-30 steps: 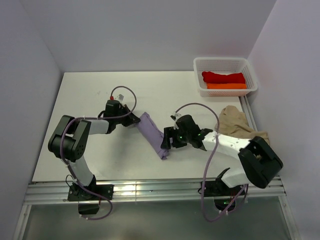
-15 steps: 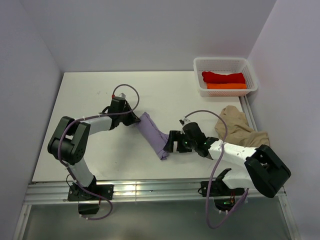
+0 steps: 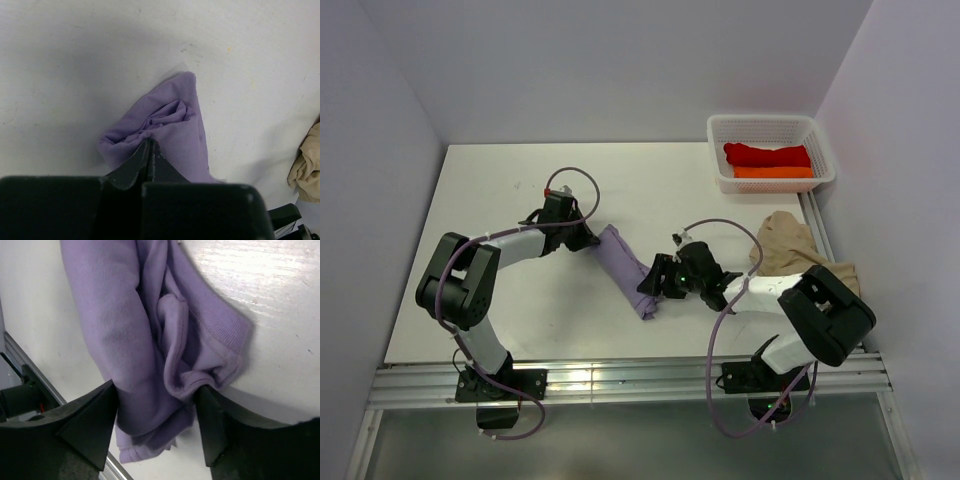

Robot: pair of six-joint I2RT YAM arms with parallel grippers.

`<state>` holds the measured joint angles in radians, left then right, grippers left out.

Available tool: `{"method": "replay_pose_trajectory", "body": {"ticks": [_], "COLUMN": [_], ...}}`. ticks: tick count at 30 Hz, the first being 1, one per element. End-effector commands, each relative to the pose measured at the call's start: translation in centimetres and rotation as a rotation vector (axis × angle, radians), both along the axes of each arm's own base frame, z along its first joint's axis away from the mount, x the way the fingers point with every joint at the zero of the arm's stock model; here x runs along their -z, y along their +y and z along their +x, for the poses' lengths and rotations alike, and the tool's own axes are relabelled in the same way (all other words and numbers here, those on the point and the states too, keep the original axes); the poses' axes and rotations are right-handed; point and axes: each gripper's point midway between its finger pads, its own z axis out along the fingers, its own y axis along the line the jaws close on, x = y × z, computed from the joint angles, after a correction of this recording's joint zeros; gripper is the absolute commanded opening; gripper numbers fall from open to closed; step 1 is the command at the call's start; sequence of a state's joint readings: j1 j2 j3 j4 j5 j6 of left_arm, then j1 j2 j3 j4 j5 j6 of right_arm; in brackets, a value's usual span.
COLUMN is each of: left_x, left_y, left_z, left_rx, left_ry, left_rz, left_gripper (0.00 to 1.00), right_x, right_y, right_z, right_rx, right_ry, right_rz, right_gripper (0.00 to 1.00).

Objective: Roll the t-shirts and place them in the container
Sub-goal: Roll the tshirt

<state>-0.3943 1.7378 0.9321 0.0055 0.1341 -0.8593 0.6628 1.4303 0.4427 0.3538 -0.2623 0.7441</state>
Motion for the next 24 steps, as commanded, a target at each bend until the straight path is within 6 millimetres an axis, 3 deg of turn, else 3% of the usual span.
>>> {"method": "replay_pose_trajectory", "body": {"ticks": [1, 5, 6, 8, 9, 13, 17, 19, 20, 24], "left_x": [-0.1, -0.1, -0.1, -0.4, -0.6, -2.3, -4.7, -6.0, -5.9, -5.4], "left_y": [0.2, 0.0, 0.0, 0.0, 0.0, 0.6, 2.0, 1.5, 2.4, 3.2], "left_z": [-0.4, -0.4, -0.4, -0.5, -0.7, -0.6, 0.3, 0.5, 0.9, 0.8], "left_rx": [0.003, 0.016, 0.019, 0.027, 0.032, 0.051, 0.092, 0.161, 0.155, 0.205], "left_ry": [0.022, 0.025, 0.026, 0.02, 0.02, -0.021, -0.092, -0.123, -0.116, -0.094], "left_rz": [0.03, 0.026, 0.027, 0.028, 0.027, 0.05, 0.0, -0.094, -0.122, -0.186], "left_gripper": [0.0, 0.0, 0.0, 0.0, 0.0, 0.08, 0.43, 0.5, 0.55, 0.59], "right_x": [2.2, 2.7, 2.6, 2.5, 3.0, 2.4, 1.8, 1.8, 1.9, 2.2], "right_y": [-0.9, -0.9, -1.0, -1.4, -2.4, -4.1, -4.5, -4.6, -4.6, -5.0], "right_z": [-0.3, -0.1, 0.1, 0.6, 0.7, 2.0, 2.9, 3.0, 3.0, 3.0], "right_rx": [0.04, 0.045, 0.046, 0.052, 0.061, 0.046, 0.013, -0.006, -0.013, -0.033], "right_ry": [0.055, 0.066, 0.07, 0.072, 0.094, 0.096, 0.084, 0.083, 0.082, 0.091], "right_rz": [-0.04, -0.045, -0.052, -0.066, -0.107, -0.182, -0.251, -0.271, -0.275, -0.302], "right_gripper": [0.66, 0.44, 0.3, 0.14, 0.01, 0.0, 0.0, 0.0, 0.0, 0.0]}}
